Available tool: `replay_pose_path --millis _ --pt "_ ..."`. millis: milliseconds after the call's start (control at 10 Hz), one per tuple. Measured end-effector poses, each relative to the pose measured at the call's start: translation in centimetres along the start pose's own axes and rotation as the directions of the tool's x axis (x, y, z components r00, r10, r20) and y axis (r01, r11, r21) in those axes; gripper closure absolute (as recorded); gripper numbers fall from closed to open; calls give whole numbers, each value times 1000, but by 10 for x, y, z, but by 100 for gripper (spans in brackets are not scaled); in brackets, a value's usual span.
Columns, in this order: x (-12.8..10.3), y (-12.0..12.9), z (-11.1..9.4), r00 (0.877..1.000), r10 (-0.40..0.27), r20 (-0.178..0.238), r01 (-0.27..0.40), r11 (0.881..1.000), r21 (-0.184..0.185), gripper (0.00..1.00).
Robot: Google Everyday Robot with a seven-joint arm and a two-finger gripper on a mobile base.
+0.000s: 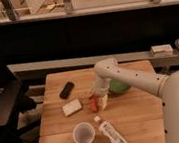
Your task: Drag the pepper across the table
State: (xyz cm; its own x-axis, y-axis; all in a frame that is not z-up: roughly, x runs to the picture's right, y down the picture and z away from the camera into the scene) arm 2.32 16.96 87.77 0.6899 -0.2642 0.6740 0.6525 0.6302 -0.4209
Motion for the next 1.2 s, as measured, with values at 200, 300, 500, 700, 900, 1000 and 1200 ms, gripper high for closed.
replay_pose_path --millis 200,300,500,700,900,1000,1200 --pt "-3 1 2 1000 -16 8 16 1000 -27 59" --pt "-4 3 0 1000 -23 2 23 999 -39 71" --pt "-6 8 -7 1000 -19 -18 18 999 -51 91" --pt "-7 20 -16 999 11 -33 -13 998 -57 100" --pt "-6 45 -22 996 80 -34 -82 995 -60 100" --pt "-6 55 -22 994 108 -31 -110 992 -59 100" --pt "-1 79 -22 983 181 -21 -182 982 -56 100"
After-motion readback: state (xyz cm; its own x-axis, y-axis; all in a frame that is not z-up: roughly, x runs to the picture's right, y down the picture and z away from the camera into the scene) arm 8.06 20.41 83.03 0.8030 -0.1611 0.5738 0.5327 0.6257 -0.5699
